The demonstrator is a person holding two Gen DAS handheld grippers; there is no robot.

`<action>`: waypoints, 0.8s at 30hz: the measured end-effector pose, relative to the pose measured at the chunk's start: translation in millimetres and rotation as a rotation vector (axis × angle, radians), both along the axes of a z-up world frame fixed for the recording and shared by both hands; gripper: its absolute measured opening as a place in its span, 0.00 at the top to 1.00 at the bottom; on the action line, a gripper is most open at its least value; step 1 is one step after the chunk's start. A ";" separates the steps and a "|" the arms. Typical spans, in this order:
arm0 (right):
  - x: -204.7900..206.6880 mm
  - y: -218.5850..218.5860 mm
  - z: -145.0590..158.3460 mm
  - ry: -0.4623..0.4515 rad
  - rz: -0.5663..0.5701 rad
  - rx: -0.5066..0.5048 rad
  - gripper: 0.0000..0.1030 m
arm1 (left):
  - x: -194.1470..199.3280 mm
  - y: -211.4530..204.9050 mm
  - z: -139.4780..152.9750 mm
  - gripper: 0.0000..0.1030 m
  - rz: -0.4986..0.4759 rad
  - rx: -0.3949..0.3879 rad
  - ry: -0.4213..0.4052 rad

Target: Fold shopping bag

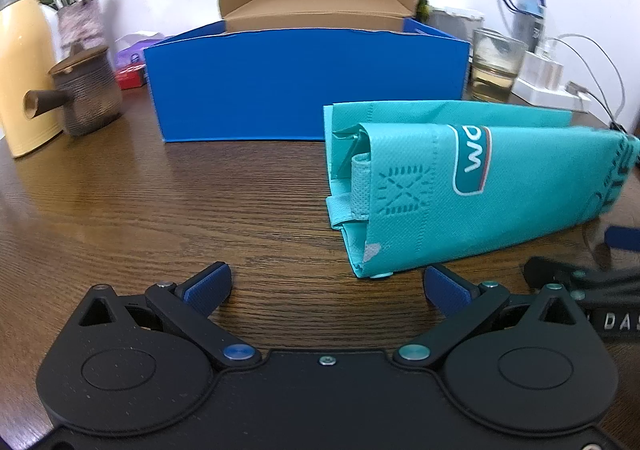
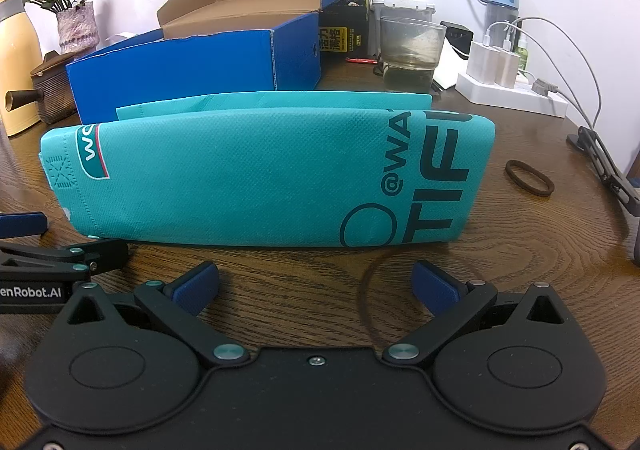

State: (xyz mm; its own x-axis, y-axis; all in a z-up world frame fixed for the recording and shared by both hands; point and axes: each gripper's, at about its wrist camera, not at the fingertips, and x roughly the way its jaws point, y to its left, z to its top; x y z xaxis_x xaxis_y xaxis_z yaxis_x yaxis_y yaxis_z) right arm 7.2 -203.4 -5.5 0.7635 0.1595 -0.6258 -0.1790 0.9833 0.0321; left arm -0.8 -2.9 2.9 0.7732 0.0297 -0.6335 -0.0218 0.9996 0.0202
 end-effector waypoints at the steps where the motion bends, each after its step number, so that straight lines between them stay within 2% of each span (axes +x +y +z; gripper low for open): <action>1: 0.0 -0.1 0.1 0.000 0.000 0.000 0.00 | 0.1 -2.5 0.3 0.00 0.010 0.005 0.000; 6: 2.1 0.9 3.4 0.009 0.021 -0.005 0.00 | 0.6 -2.2 -0.1 0.00 0.011 0.001 0.000; 8: 2.2 0.3 5.8 0.023 0.051 -0.012 0.01 | 1.0 0.1 2.7 0.00 -0.022 0.000 0.024; 9: 0.4 -2.7 9.5 0.039 0.093 -0.014 0.05 | -1.0 5.3 8.0 0.00 -0.076 -0.018 0.062; 10: -3.9 -9.6 16.6 0.068 0.175 -0.012 0.24 | -3.6 10.8 13.3 0.00 -0.128 -0.038 0.095; 11: -9.0 -21.8 24.9 0.070 0.228 0.012 0.33 | -15.3 23.6 20.5 0.00 -0.147 -0.087 0.047; 12: -15.0 -41.5 34.9 0.033 0.241 0.066 0.34 | -27.1 36.6 27.6 0.00 -0.163 -0.137 -0.004; 14: -23.1 -82.3 55.0 -0.047 0.261 0.180 0.25 | -47.2 64.2 40.1 0.00 -0.114 -0.282 -0.159; 15: -19.4 -105.1 65.6 -0.099 0.259 0.245 0.13 | -53.0 76.5 45.5 0.00 -0.093 -0.358 -0.218; 16: -15.7 -127.8 76.1 -0.150 0.256 0.311 0.05 | -46.6 87.2 51.3 0.00 -0.103 -0.437 -0.208; 17: -4.1 -144.0 81.5 -0.161 0.261 0.371 0.03 | -35.3 93.5 54.1 0.00 -0.114 -0.497 -0.172; 20: 65.5 -164.2 75.9 -0.015 0.314 0.533 0.02 | 6.9 98.8 49.1 0.00 -0.120 -0.607 -0.048; 22: 110.4 -173.6 69.6 0.090 0.344 0.630 0.07 | 35.8 96.1 40.8 0.00 -0.125 -0.665 0.078; 24: 145.7 -166.7 53.4 0.211 0.359 0.683 0.10 | 49.1 92.0 33.1 0.00 -0.165 -0.722 0.126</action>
